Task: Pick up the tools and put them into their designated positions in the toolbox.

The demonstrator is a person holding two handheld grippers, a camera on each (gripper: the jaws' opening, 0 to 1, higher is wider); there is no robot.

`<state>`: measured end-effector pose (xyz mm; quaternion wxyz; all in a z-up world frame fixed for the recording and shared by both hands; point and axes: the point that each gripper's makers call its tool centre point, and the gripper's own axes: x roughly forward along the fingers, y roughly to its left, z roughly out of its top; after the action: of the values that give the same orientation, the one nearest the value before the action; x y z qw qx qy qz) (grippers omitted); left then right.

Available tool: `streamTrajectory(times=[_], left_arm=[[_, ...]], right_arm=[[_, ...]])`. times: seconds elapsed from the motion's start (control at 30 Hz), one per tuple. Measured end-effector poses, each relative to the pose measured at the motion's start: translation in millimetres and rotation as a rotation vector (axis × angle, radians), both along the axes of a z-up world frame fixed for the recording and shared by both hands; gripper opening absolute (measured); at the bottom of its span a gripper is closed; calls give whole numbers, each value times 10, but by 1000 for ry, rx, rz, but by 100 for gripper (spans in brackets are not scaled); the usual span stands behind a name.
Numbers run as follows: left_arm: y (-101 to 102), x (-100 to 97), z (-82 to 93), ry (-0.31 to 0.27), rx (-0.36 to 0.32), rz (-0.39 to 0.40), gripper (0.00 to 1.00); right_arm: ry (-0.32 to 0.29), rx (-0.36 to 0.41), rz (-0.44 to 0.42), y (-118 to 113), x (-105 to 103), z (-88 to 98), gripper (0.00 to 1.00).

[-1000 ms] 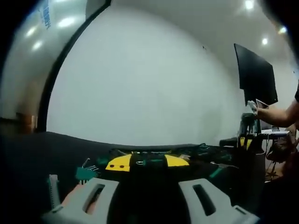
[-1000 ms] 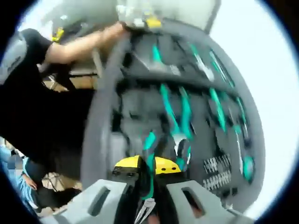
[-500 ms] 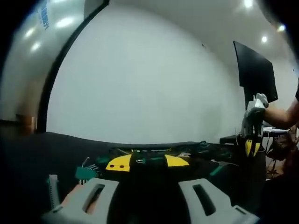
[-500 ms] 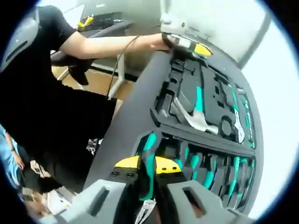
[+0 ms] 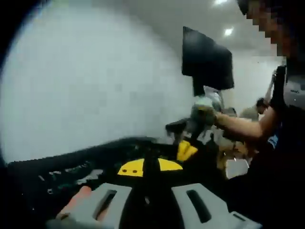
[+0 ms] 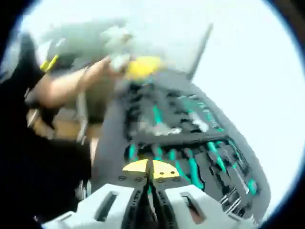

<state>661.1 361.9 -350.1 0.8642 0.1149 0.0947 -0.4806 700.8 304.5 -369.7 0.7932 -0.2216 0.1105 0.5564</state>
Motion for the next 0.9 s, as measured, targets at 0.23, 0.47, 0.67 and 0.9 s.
streamTrajectory(times=[0.23, 0.47, 0.67, 0.9], left_arm=[[-282, 83, -391, 140, 132, 37, 4], [-329, 193, -635, 221, 205, 64, 3], [-580, 266, -601, 207, 167, 99, 3], [-493, 438, -665, 85, 265, 214, 3]], right_arm=[[34, 114, -208, -201, 73, -238, 0], [158, 350, -398, -418, 289, 14, 0], [119, 246, -442, -378, 250, -220, 0], [31, 179, -477, -321, 102, -393, 0]])
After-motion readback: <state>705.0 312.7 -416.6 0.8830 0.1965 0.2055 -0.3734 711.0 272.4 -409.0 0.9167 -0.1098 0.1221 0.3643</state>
